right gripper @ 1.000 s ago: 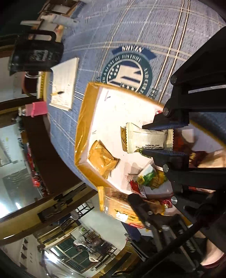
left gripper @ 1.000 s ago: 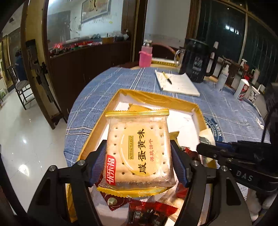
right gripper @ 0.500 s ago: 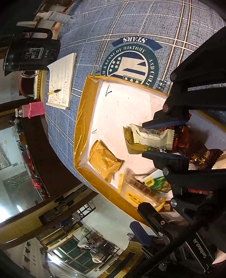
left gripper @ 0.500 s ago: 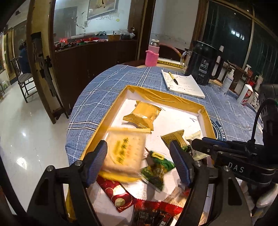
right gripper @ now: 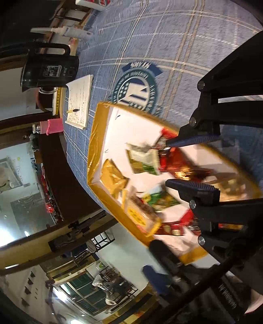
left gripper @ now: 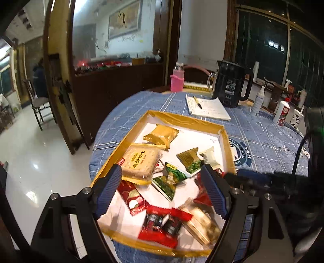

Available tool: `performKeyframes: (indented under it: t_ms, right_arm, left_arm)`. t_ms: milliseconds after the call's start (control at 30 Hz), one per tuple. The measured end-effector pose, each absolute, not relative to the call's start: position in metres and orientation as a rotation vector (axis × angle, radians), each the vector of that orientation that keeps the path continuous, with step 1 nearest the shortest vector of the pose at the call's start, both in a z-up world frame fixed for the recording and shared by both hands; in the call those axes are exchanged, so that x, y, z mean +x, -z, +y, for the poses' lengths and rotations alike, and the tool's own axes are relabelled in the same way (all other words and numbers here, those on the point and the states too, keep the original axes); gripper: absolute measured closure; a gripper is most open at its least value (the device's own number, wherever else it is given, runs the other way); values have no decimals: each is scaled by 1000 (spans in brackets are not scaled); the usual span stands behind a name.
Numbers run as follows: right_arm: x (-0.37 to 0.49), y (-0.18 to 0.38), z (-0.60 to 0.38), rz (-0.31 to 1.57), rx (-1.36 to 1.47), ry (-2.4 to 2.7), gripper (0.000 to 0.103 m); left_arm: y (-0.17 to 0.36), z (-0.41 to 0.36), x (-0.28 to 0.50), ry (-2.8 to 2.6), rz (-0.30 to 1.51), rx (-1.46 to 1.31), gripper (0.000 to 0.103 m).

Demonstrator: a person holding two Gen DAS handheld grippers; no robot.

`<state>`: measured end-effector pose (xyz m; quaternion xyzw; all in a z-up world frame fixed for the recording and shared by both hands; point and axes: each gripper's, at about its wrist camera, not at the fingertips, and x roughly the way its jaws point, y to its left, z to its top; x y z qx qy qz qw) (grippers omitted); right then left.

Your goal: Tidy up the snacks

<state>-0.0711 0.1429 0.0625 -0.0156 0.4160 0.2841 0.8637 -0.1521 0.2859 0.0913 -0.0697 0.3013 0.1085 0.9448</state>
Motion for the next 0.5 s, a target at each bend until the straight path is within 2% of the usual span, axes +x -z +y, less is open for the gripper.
performKeyframes:
  t_ms: [233,500]
  right_arm:
    - [-116,-52,114,845,-39,-570,69]
    - [-144,-49,75,824,38,-522,68]
  left_arm:
    - [-92,255,-176,-250,578,-116,19]
    - [-83,219,-190,-235,617,-98,19]
